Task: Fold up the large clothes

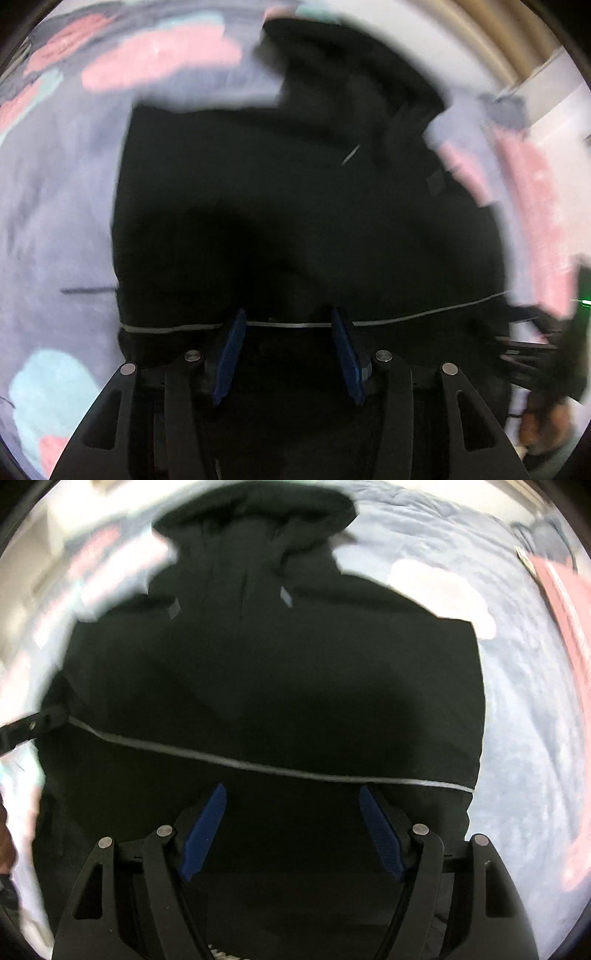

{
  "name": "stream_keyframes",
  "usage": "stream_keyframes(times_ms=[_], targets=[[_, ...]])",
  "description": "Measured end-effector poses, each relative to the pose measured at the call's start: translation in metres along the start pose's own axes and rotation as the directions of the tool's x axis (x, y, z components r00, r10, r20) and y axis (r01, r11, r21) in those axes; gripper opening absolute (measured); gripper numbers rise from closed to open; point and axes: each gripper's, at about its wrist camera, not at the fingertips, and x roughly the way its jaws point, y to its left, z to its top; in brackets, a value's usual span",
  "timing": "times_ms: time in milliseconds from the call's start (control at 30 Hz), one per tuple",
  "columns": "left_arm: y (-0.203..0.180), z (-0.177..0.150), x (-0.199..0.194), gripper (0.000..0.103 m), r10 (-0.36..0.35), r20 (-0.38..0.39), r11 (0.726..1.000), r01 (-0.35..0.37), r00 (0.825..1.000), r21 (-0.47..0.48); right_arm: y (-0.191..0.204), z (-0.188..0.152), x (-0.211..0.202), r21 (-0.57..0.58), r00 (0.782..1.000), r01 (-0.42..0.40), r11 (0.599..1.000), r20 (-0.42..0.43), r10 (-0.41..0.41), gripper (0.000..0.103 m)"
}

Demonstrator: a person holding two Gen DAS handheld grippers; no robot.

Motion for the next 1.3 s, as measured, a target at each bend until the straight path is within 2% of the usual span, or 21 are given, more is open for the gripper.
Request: stream_keyframes(times_ms=[100,233,300,367,467,567,600,633,667,767,833,900,933,1000,1067,1133,1200,1300], targets=[[-0.001,-0.001,0.006,0.049,0.012,0.011,1.000,-0.012,1.000,-0.010,0.010,-0.003,0.010,-0.033,1.000,0.026,0.999,-0.009,-0.026,0.076],[-0.015,0.005,-0.015,0.049,0.046,0.004,0.998,-0.046,0.999,0.036,0.001,0.011,0.011,0.010,0.998,-0.024,1.000,-0.064,0.025,0.074],[-0.021,0.007,-0.039,0.049,-0.010,0.051,0.998,0.007,0.999,0.057,-0.001,0.022,-0.009,-0.007,0.998,-0.060,0.998,-0.015,0.059,0.071],[-0.022,0.011,-0.062,0.049,-0.051,0.115,0.997,0.044,0.992,0.062,-0.005,0.034,-0.027,-0.012,0.997,-0.053,0.999,0.059,0.054,0.071],[-0.020,0.025,-0.064,0.049,-0.044,0.139,0.999,0.040,0.989,0.036,-0.019,0.053,-0.027,0.032,0.995,-0.036,0.999,0.093,0.033,0.071],[-0.009,0.031,-0.039,0.049,0.020,0.098,1.000,-0.021,0.995,0.012,-0.026,0.069,0.002,0.100,0.998,-0.031,0.995,0.056,0.025,0.071],[-0.002,0.029,-0.023,0.049,0.054,0.055,0.999,-0.054,0.997,0.002,-0.030,0.068,0.014,0.123,0.999,-0.031,0.992,0.031,0.028,0.071],[0.004,0.028,-0.002,0.049,0.066,0.001,0.998,-0.066,0.998,-0.003,-0.032,0.063,0.024,0.136,0.999,-0.035,0.990,0.011,0.034,0.071],[0.009,0.026,0.010,0.049,0.062,-0.021,0.998,-0.062,0.998,-0.004,-0.034,0.059,0.035,0.147,0.999,-0.051,0.988,-0.010,0.053,0.071],[0.002,0.027,0.012,0.049,0.095,-0.013,0.995,-0.095,0.995,0.028,-0.033,0.058,0.045,0.131,0.998,-0.054,0.990,-0.014,0.056,0.072],[-0.008,0.031,-0.002,0.049,0.093,0.020,0.994,-0.094,0.995,0.061,-0.033,0.062,0.046,0.118,0.996,-0.082,0.990,-0.026,0.086,0.077],[-0.016,0.037,-0.033,0.049,0.033,0.104,0.995,-0.043,0.994,0.092,-0.036,0.066,0.042,0.103,0.992,-0.112,0.988,-0.044,0.117,0.077],[-0.018,0.042,-0.047,0.049,0.026,0.145,0.993,-0.043,0.989,0.111,-0.040,0.070,0.032,0.098,0.988,-0.148,0.984,-0.040,0.152,0.075],[-0.021,0.063,-0.074,0.049,0.057,0.251,0.986,-0.094,0.966,0.140,-0.050,0.081,0.011,0.102,0.979,-0.202,0.974,0.014,0.202,0.074],[-0.016,0.099,-0.087,0.051,0.061,0.306,0.986,-0.105,0.950,0.129,-0.061,0.101,-0.009,0.125,0.981,-0.185,0.975,0.084,0.176,0.074],[-0.013,0.133,-0.086,0.051,0.049,0.327,0.990,-0.090,0.944,0.110,-0.074,0.130,-0.018,0.173,0.978,-0.178,0.969,0.140,0.155,0.075],[-0.009,0.173,-0.074,0.051,0.061,0.334,0.992,-0.094,0.941,0.084,-0.089,0.168,-0.018,0.230,0.964,-0.229,0.946,0.188,0.188,0.075],[-0.003,0.215,-0.047,0.051,0.054,0.322,0.998,-0.063,0.945,0.019,-0.095,0.214,-0.001,0.263,0.964,-0.215,0.941,0.212,0.160,0.075]])
